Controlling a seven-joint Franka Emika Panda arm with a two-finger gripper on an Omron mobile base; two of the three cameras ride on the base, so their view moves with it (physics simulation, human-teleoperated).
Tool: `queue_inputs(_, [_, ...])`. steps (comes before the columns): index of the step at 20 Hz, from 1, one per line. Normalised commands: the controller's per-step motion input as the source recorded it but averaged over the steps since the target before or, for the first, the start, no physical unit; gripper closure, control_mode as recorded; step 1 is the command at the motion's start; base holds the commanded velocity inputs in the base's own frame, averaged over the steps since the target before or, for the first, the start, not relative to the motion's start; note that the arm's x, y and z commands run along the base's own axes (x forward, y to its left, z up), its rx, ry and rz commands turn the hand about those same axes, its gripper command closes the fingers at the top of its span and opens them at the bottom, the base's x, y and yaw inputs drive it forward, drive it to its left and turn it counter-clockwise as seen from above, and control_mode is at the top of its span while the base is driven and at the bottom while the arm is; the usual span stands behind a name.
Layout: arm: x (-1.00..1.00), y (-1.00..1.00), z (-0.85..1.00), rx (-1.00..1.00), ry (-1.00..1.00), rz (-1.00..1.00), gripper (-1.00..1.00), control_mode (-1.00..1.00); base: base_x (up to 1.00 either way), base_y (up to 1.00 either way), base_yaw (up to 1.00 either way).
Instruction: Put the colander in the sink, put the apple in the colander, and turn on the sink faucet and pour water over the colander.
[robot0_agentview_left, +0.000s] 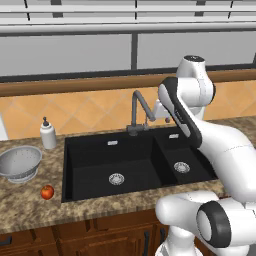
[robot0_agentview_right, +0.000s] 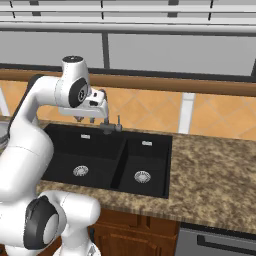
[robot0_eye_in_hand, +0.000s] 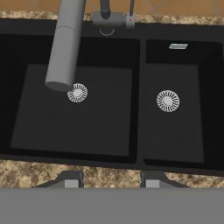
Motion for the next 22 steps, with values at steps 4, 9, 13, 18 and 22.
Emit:
queue_inputs(4, [-0.09, 0.0, 0.0, 0.0, -0.01, 0.0, -1.0, -1.0, 0.0, 0.0, 0.0])
queue_inputs(9, [-0.61, 0.32, 0.0, -0.06, -0.18, 0.06, -1.0, -1.0, 0.0, 0.0, 0.0])
queue_inputs(13, [-0.64, 0.54, 0.0, -0.12, -0.1, 0.09, -1.0, -1.0, 0.0, 0.0, 0.0])
queue_inputs(18, [-0.52, 0.63, 0.0, -0.07, 0.0, 0.02, -1.0, -1.0, 0.0, 0.0, 0.0])
queue_inputs(22, [-0.13, 0.92, 0.0, 0.0, 0.07, 0.0, -1.0, -1.0, 0.0, 0.0, 0.0])
